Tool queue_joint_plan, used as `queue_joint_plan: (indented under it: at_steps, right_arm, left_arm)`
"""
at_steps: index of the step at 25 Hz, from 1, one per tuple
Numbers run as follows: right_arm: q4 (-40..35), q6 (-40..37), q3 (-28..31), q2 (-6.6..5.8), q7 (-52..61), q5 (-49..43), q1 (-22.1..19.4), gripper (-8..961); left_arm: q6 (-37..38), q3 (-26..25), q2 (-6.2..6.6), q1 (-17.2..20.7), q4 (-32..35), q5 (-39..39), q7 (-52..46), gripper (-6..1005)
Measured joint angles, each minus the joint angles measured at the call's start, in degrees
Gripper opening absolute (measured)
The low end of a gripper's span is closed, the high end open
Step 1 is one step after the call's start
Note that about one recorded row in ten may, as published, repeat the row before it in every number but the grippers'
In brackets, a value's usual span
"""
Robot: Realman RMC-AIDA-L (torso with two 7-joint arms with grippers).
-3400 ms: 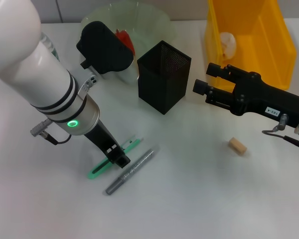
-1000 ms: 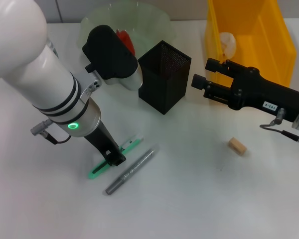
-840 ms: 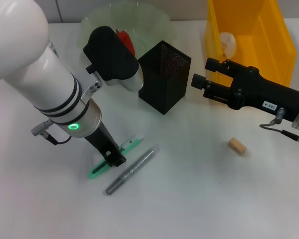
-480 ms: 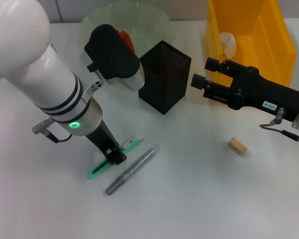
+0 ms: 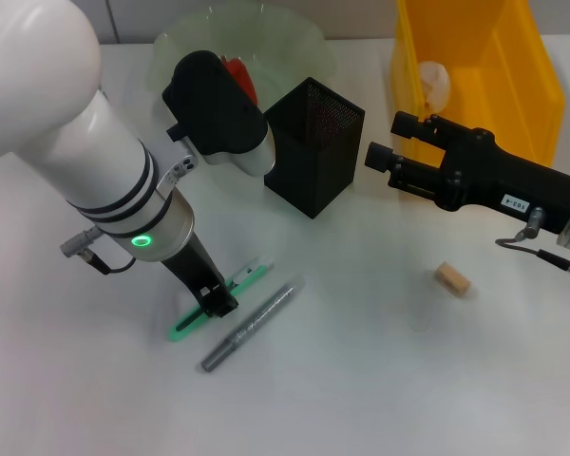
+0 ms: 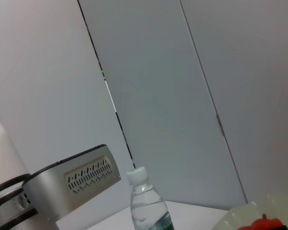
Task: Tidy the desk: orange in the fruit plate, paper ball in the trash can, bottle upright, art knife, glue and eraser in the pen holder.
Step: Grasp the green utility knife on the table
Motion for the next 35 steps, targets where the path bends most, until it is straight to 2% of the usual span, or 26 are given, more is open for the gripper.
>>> queue_joint_plan:
  at_steps: [25,35]
  right_arm:
    - [0.00,0.35,0.00,0.00,0.00,0.00,0.25,730]
    - [-0.01,-0.30,0.00,0.00,0.01,0.00,0.27,730]
  left_arm:
    - [-0.22,0.52,0.00,-0.01,-0.60,0.03,0.00,318]
    - [-0.25,0.79,0.00,-0.09,-0.68,0.04,-0.07,270]
